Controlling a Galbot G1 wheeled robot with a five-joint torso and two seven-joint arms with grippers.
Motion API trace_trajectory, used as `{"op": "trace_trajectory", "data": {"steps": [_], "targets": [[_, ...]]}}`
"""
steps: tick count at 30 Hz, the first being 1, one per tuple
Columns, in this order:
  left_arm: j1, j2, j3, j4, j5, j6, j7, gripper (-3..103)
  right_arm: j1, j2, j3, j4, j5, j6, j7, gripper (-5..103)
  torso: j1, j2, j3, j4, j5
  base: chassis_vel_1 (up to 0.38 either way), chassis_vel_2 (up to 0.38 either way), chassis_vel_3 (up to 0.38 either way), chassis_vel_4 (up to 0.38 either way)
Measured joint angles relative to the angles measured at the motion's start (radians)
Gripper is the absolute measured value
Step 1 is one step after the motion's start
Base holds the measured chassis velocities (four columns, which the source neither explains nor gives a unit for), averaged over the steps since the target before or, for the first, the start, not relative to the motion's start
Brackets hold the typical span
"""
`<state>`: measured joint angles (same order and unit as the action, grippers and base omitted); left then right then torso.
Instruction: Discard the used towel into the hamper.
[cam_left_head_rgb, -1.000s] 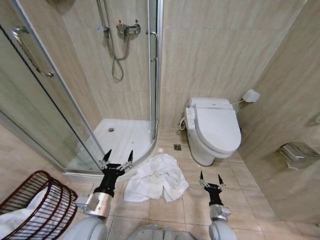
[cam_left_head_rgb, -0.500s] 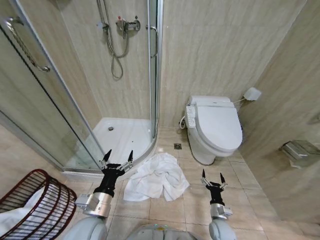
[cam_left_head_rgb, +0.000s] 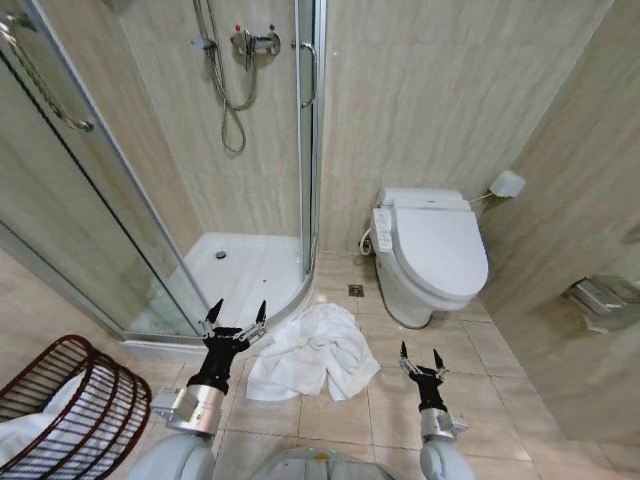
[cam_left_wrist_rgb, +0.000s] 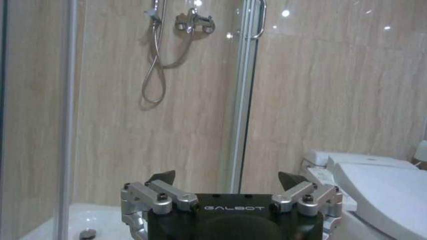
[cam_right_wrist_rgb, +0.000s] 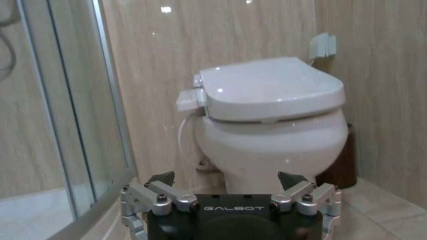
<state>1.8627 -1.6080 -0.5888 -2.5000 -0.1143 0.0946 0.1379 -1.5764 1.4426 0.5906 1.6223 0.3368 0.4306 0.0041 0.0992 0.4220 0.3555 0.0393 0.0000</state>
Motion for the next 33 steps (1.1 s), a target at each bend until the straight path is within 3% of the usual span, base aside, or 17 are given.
{"op": "trace_trajectory", "data": {"steps": [7, 9, 17, 23, 33], "targets": [[0.0, 0.0, 0.0, 0.0, 0.0, 0.0, 0.0, 100, -0.002, 0.01, -0.013, -0.011, 0.015, 0.023, 0.016, 100, -0.01, -0.025, -0.015, -0.0001, 0.0, 0.0, 0.0, 0.0, 0.0], [0.0, 0.0, 0.0, 0.0, 0.0, 0.0, 0.0, 100, 0.004, 0.015, -0.02, -0.011, 0.058, 0.027, 0.045, 100, -0.013, -0.033, -0.02, 0.0001, 0.0001, 0.0, 0.0, 0.0, 0.0], [0.0, 0.0, 0.0, 0.0, 0.0, 0.0, 0.0, 100, 0.003, 0.005, -0.026, -0.036, 0.08, 0.061, 0.041, 100, -0.024, -0.06, -0.036, -0.0001, 0.0002, -0.005, 0.01, 0.013, -0.004], [0.0, 0.0, 0.0, 0.0, 0.0, 0.0, 0.0, 100, -0.01, -0.006, -0.013, -0.034, 0.099, 0.04, -0.043, 100, -0.034, -0.087, -0.054, -0.0001, -0.0001, 0.0, 0.0, 0.0, 0.0], [0.0, 0.0, 0.0, 0.0, 0.0, 0.0, 0.0, 100, -0.024, -0.001, -0.006, -0.035, 0.144, 0.022, -0.068, 100, -0.043, -0.119, -0.076, -0.0001, 0.0, 0.0, 0.0, 0.0, 0.0]]}}
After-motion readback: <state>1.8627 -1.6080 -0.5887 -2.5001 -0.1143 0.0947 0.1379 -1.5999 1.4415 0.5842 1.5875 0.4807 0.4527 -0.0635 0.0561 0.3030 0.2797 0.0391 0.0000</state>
